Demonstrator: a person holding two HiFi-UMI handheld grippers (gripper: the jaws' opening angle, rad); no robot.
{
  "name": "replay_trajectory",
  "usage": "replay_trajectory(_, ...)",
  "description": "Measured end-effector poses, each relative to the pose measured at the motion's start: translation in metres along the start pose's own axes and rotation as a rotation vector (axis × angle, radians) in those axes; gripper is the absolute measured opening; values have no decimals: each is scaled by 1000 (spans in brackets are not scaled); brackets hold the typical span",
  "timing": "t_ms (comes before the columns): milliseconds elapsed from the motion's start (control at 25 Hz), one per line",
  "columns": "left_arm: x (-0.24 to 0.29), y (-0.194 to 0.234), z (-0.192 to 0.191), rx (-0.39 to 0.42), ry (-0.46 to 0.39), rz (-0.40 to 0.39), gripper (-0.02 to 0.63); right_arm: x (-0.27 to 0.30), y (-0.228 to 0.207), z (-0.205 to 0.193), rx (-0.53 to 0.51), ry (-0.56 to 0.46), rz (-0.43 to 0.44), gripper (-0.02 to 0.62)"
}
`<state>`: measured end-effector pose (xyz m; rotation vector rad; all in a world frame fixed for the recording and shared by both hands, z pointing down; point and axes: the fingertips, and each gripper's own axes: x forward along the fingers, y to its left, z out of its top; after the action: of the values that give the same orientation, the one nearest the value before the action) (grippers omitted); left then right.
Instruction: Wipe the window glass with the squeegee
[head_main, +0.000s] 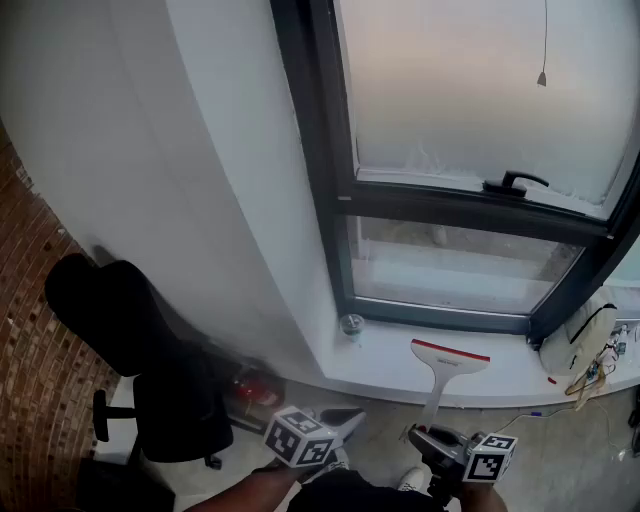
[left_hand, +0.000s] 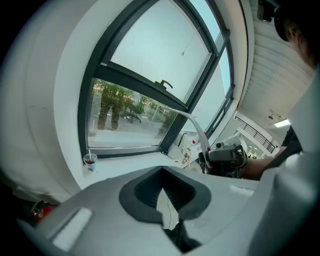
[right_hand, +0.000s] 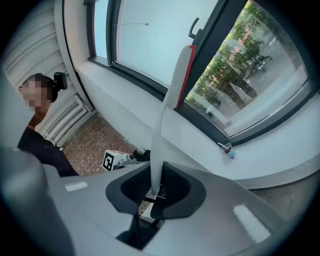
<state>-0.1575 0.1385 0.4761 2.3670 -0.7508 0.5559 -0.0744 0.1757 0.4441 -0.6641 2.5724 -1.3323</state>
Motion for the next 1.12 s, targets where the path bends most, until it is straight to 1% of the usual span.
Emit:
replay_trajectory(440,-3,0,4,4,-9,2,1,1,2,2,-8,-4,-3,82)
replay_trajectory(640,-3,0,3,1,-7,-1,1,1,10,6,29,-33,54,90)
replay_trajectory(840,-4,1,2,0,-5,3,2,0,10,7,-2,-31,42,86)
replay_trajectory(1120,-4,5,2,1,-7,4,2,1,3,7,11,-39,18,86)
